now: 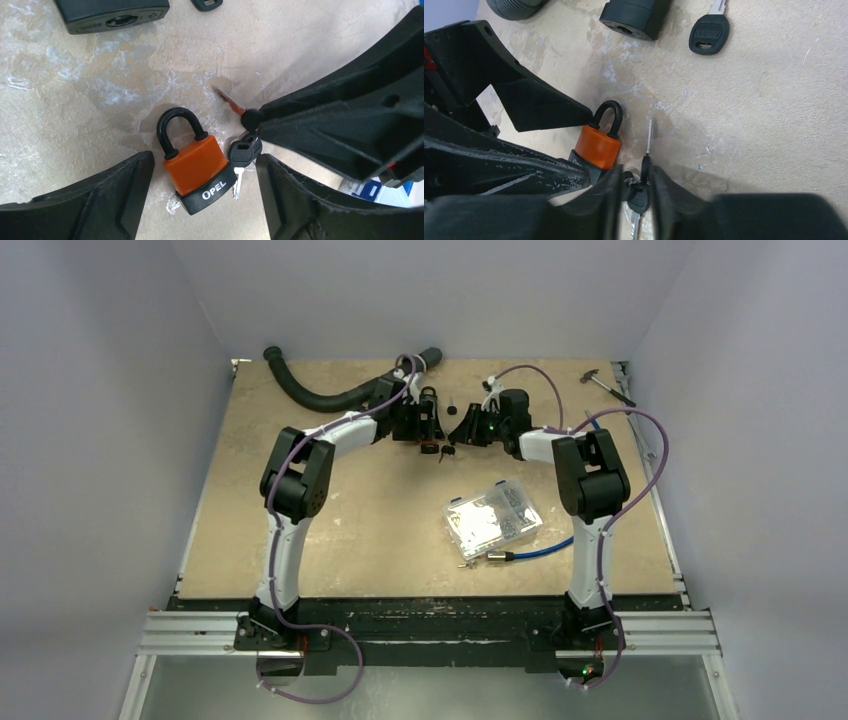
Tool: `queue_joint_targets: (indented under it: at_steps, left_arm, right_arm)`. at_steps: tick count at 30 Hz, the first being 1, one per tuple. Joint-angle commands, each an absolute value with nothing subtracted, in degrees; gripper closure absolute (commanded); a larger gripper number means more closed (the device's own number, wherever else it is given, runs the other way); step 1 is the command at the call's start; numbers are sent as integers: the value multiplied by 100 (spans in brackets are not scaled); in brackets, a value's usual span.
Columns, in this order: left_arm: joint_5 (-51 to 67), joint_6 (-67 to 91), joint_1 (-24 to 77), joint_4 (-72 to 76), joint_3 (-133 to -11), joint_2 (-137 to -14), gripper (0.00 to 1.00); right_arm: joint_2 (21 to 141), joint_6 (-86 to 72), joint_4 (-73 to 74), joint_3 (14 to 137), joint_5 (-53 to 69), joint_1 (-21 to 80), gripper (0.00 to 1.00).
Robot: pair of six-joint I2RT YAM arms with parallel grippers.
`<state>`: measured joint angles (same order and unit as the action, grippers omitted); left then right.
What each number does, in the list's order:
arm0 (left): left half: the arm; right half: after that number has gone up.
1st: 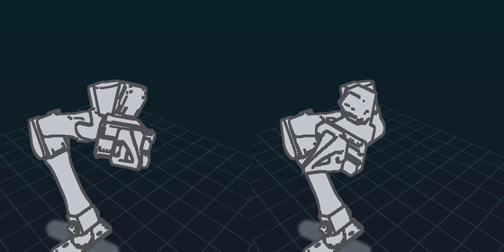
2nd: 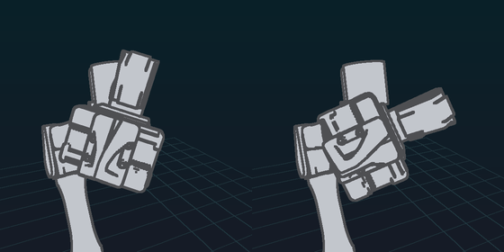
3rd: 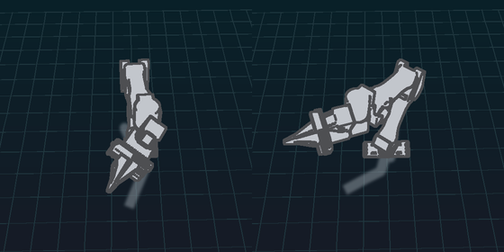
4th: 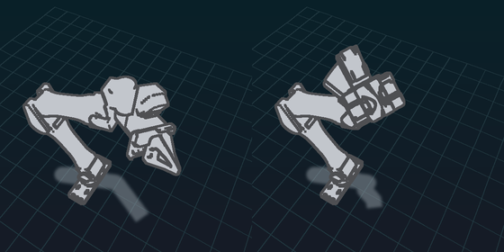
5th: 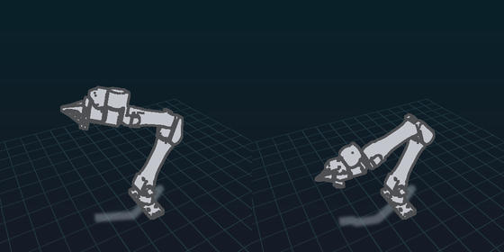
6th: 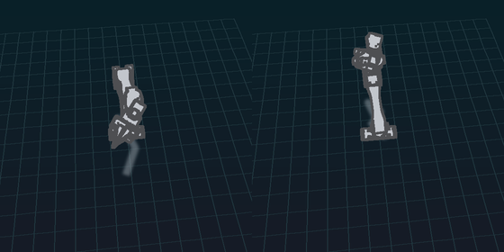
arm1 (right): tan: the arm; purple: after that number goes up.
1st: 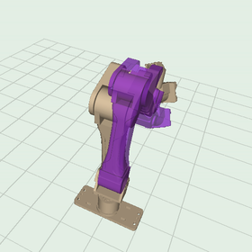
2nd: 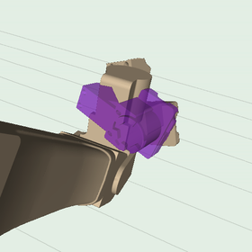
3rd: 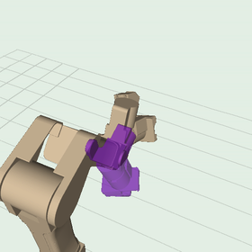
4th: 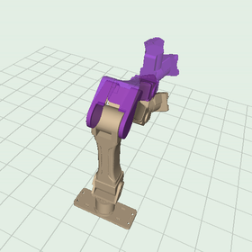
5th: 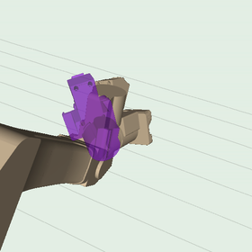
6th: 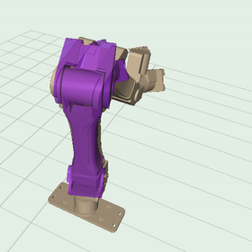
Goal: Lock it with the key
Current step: Place the lock at the center of the board.
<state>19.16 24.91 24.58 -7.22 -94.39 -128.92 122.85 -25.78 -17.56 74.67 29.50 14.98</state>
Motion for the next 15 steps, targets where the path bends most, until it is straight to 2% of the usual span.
queue_joint_targets:
  at_steps: [1,3,6,11,15]
  left_arm:
    - [1682,2420,2444,-988,-9375,-12700,14]
    - [1694,2392,2428,-953,-9297,-12565,9]
    - [1829,2325,2408,-804,-9111,-12280,3]
    - [1923,2192,2399,-486,-8670,-11708,0]
    - [1941,2052,2399,-180,-8155,-11177,0]
  right_arm:
    - [12184,-2674,-1833,7681,2894,1468,61]
    - [12110,-2696,-1771,7719,2888,1466,49]
    - [11842,-2679,-1728,7690,2919,1459,38]
    - [11155,-2461,-1493,7613,2974,1459,18]
    - [10545,-2202,-1129,7531,3013,1459,11]
